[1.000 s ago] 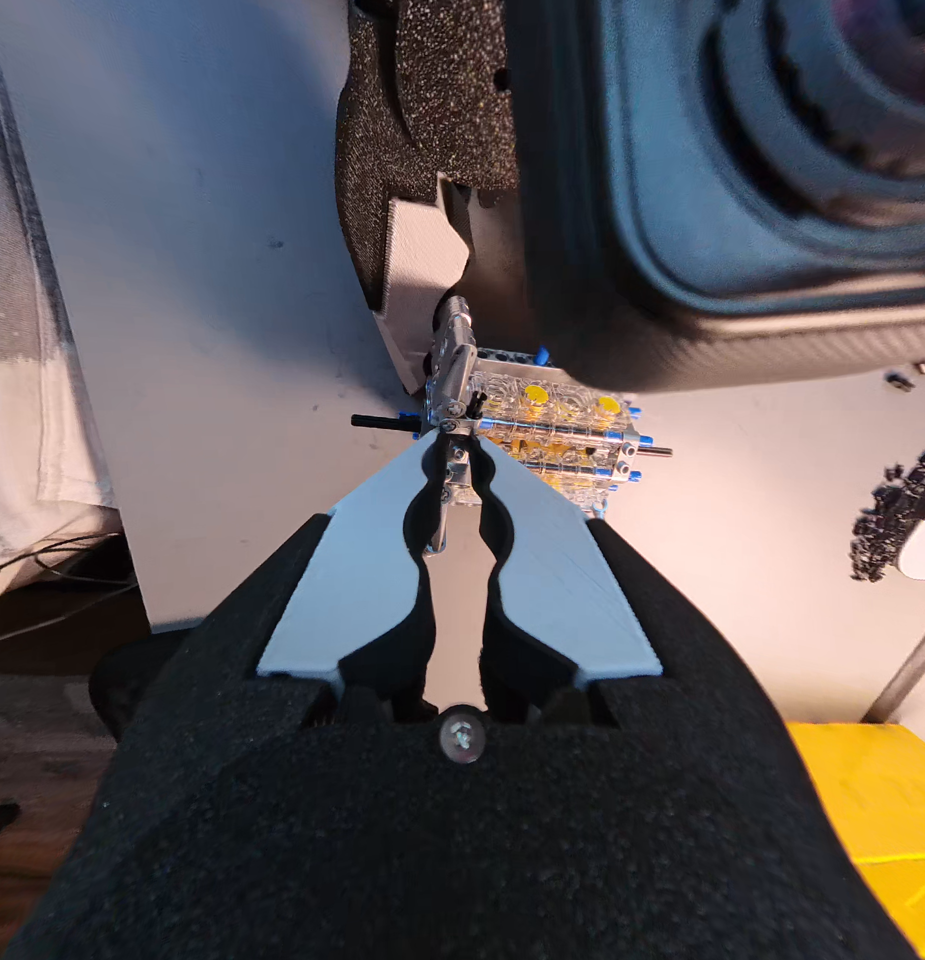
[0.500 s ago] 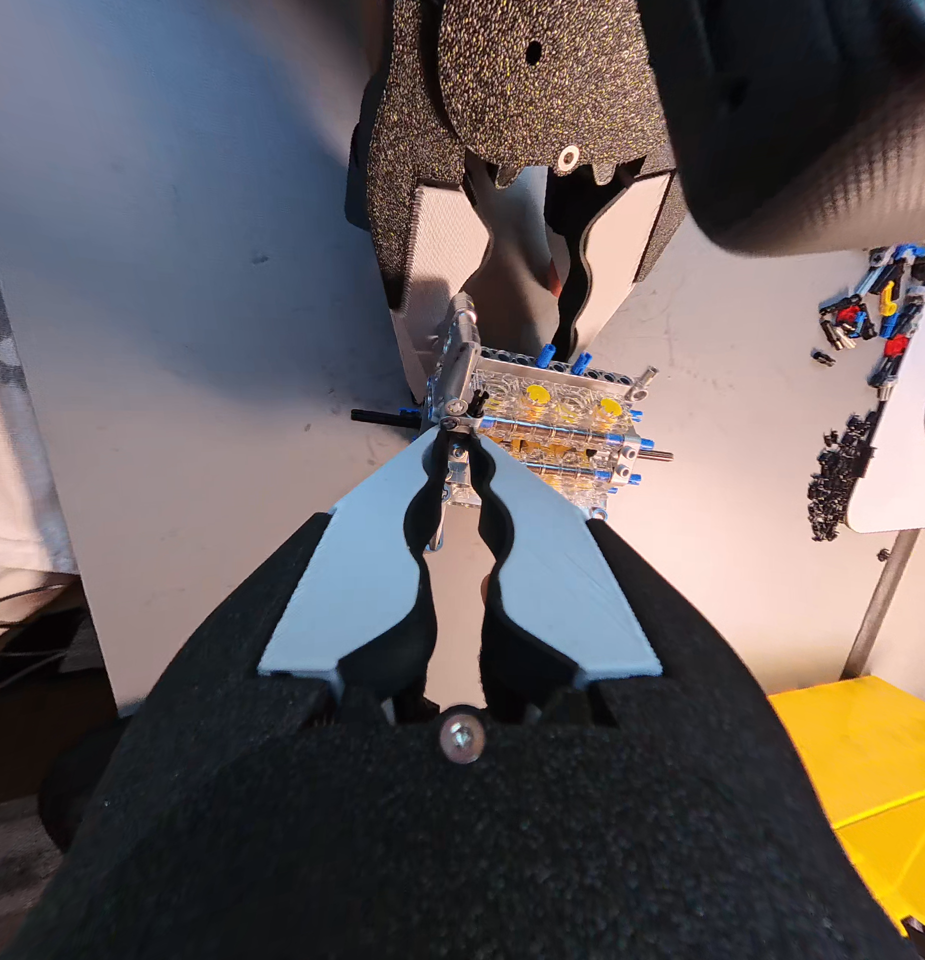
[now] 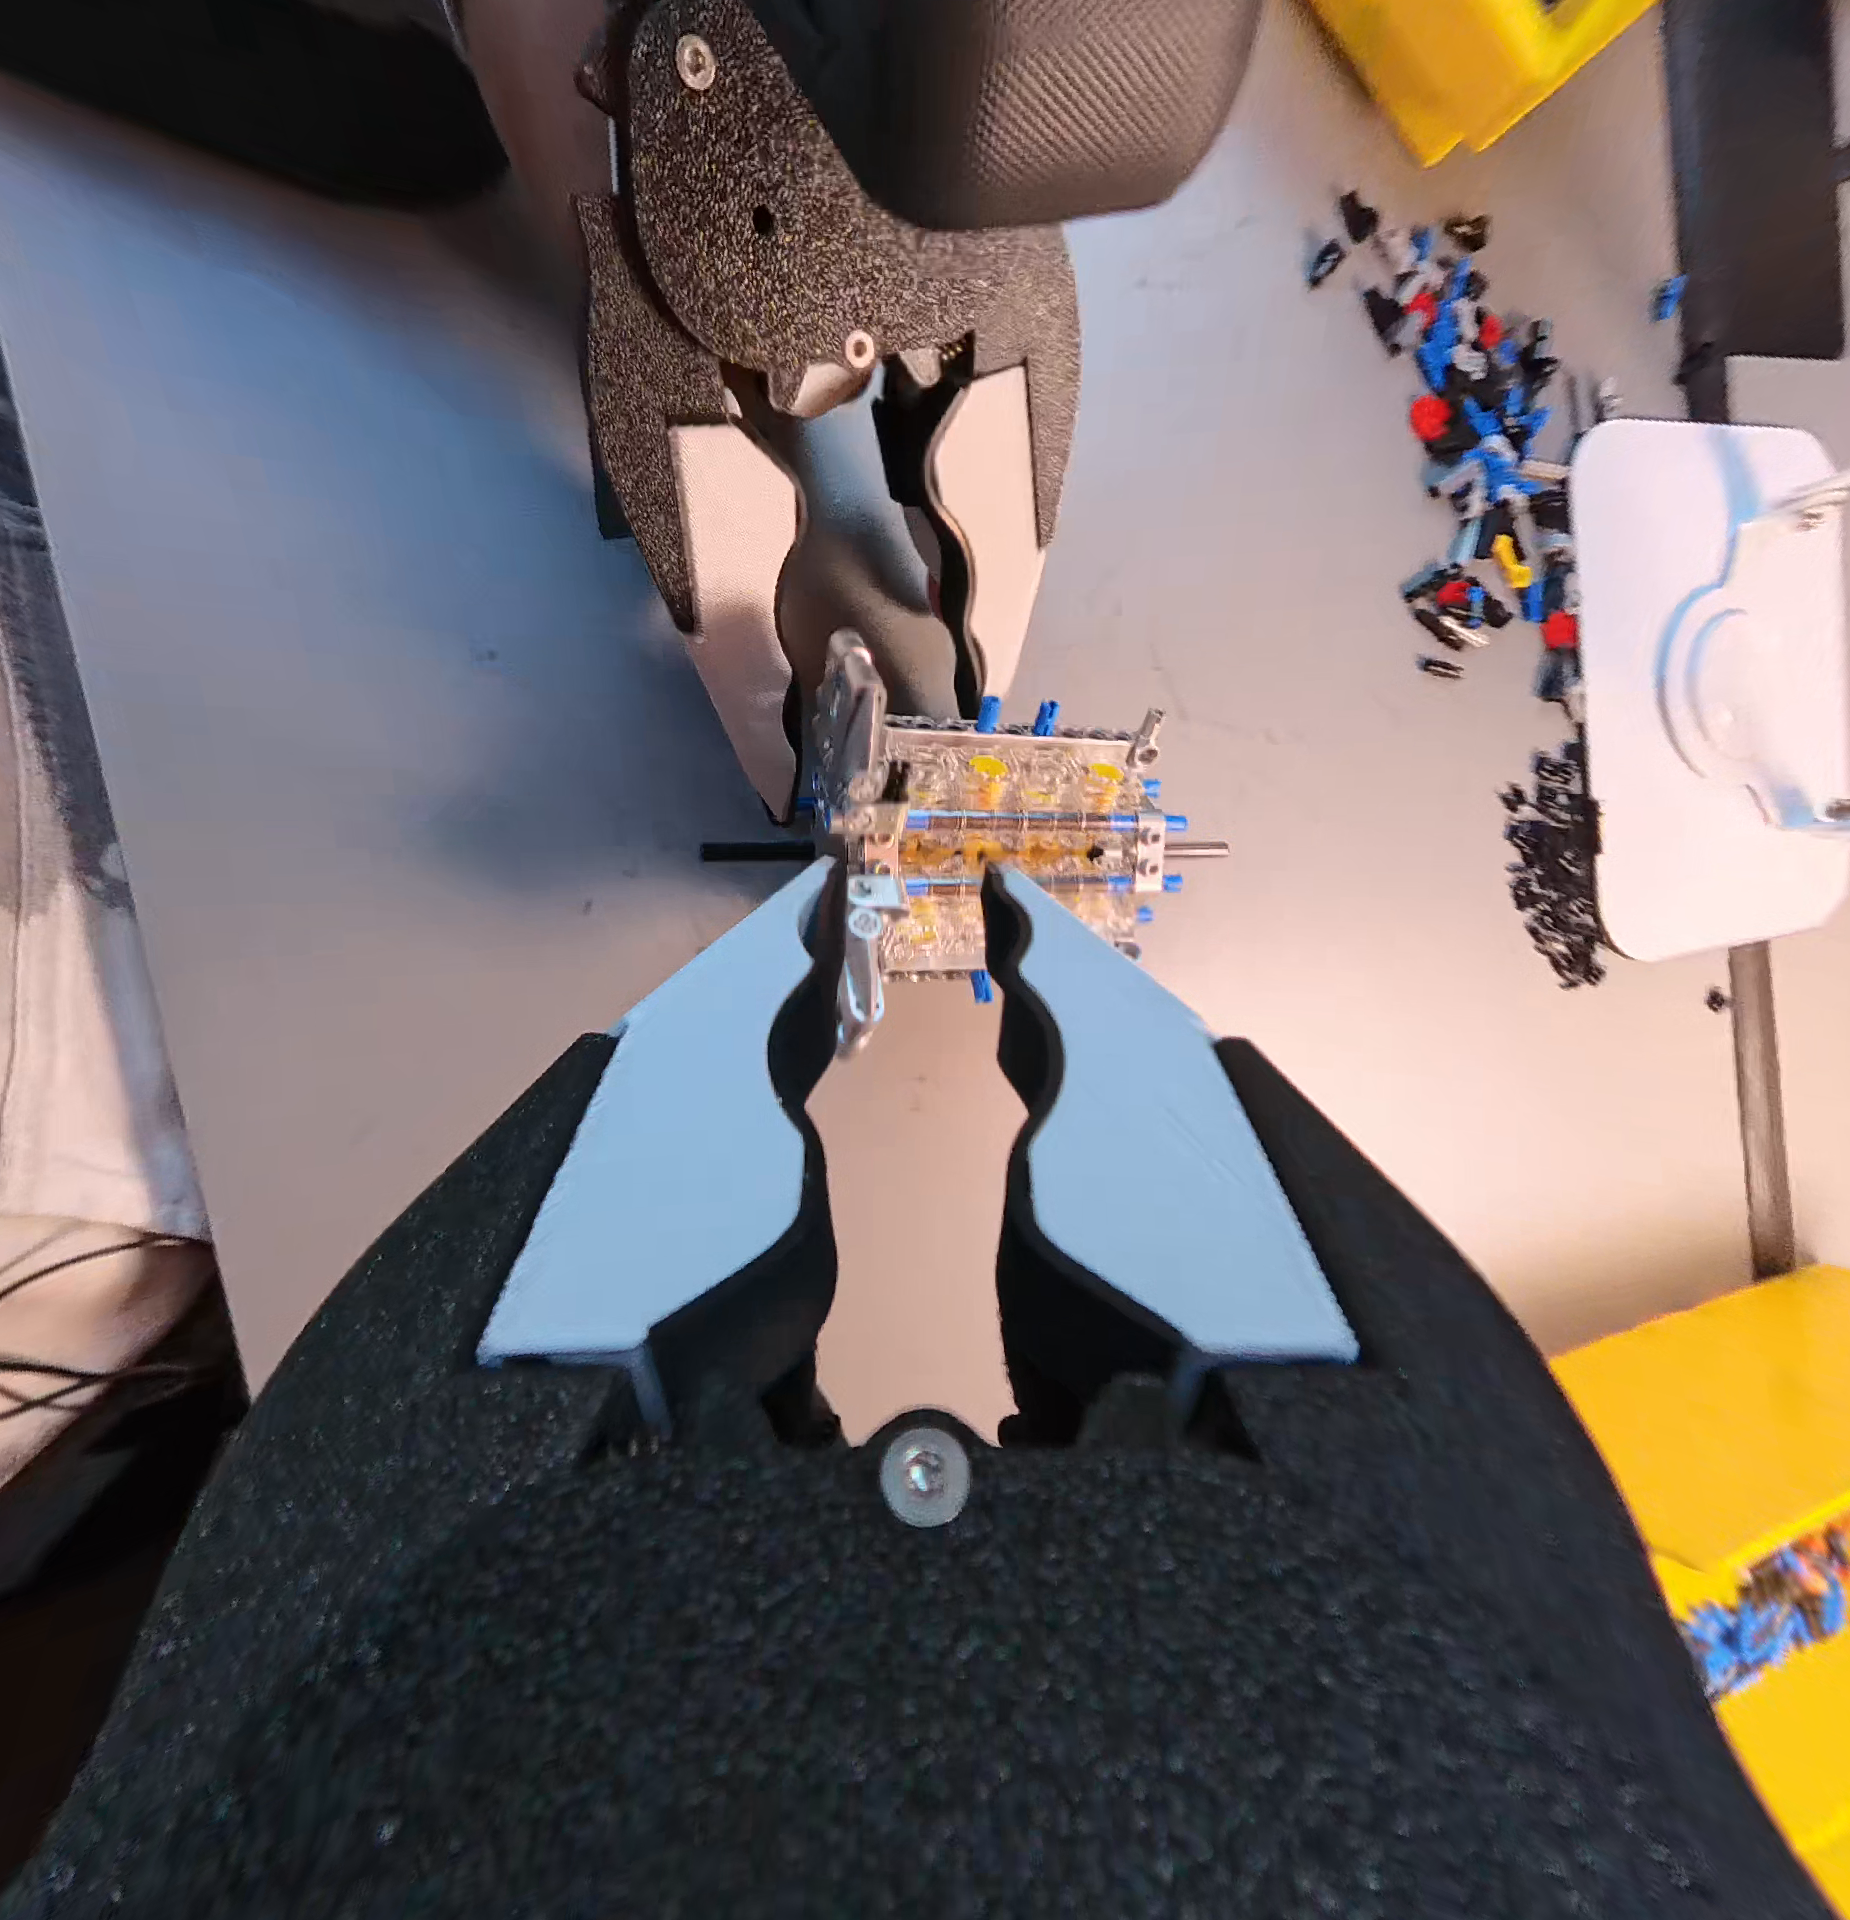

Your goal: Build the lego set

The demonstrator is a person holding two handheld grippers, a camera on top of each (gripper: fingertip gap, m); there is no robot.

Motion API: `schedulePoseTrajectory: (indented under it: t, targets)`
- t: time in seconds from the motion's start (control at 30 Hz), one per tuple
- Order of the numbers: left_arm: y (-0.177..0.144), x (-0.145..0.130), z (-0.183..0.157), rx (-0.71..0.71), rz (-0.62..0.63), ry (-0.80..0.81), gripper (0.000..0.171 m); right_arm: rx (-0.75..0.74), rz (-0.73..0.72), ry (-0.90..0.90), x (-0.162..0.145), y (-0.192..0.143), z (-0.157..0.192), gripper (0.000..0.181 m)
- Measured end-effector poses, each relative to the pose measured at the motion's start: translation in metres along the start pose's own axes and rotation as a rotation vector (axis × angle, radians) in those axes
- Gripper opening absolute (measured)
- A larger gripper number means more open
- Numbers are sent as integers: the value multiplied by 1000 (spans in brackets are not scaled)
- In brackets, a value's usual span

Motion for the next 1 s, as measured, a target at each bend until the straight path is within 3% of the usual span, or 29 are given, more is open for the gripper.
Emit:
schedulePoseTrajectory:
  t: [0.2, 0.4, 0.57, 0.73, 0.83, 1.0]
  targets:
    - [1, -1, -2, 31, 9, 71, 58, -295, -137, 62, -37, 9, 42, 28]
    - [2, -1, -1, 35, 13, 89, 66, -551, -294, 121, -18, 17, 85, 21]
    - [2, -1, -5, 22, 13, 102, 54, -649, -187, -93, -10, 45, 97, 21]
    - [-1, -4, -6, 14, 20, 100, 53, -713, -107, -361, -8, 73, 91, 15]
    - [-4, -7, -6, -13, 24, 104, 50, -744, -70, -418, -8, 75, 84, 5]
    - [-6, -8, -5, -24, 28, 107, 50, -761, -36, -461, -12, 72, 75, 3]
Point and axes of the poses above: each gripper's, where its closed fingertips meet, y out along the fingers, x out of its top, z = x × y across the jaws, the point moved 7 cm from there along -y, back along the fingers
